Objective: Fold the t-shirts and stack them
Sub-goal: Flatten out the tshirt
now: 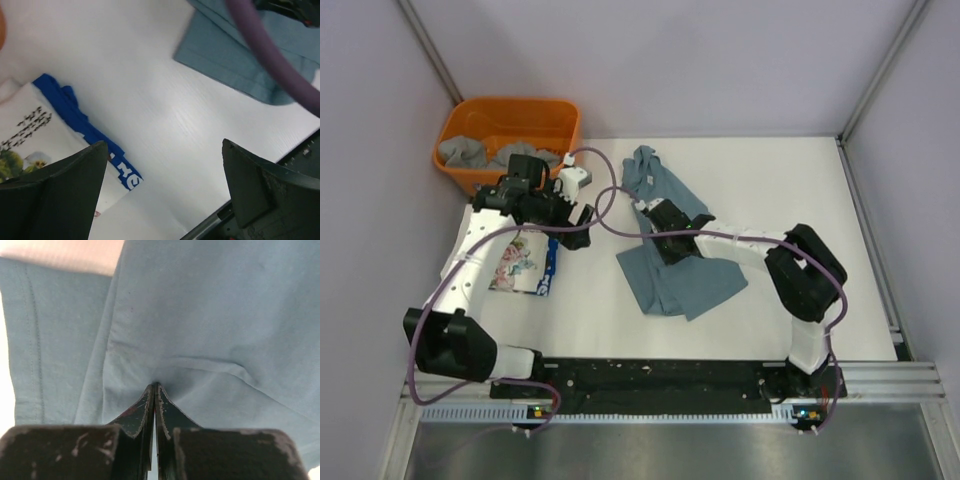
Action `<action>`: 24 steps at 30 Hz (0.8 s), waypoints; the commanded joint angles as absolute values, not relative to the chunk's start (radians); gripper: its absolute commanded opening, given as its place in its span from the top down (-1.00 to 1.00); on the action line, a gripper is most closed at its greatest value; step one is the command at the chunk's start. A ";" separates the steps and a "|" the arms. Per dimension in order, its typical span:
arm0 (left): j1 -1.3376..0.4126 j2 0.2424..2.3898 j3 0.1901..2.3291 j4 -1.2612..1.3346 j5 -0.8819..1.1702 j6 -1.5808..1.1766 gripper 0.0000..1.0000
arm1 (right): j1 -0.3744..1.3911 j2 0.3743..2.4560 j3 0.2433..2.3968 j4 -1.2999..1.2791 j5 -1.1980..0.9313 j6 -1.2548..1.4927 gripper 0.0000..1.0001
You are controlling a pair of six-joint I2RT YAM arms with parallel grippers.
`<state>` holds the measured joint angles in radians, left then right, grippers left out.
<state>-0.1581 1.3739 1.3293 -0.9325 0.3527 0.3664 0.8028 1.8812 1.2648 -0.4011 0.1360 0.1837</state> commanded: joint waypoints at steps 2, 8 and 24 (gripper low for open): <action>-0.251 1.338 1.286 -1.080 0.715 0.558 -0.97 | 0.801 1.769 1.322 -0.413 0.216 0.160 1.00; -0.501 1.408 1.143 -0.944 0.641 0.606 -0.97 | 0.738 1.736 1.309 -0.410 0.020 0.218 1.00; -0.946 1.680 1.019 -0.434 0.265 0.584 -0.63 | 0.566 1.494 1.017 -0.494 0.075 0.376 -0.31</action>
<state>-0.8749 1.6299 1.0832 -0.4538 0.3614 0.5060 0.5812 1.6066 1.0428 -0.4370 -0.0643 0.2920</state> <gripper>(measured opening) 0.861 0.565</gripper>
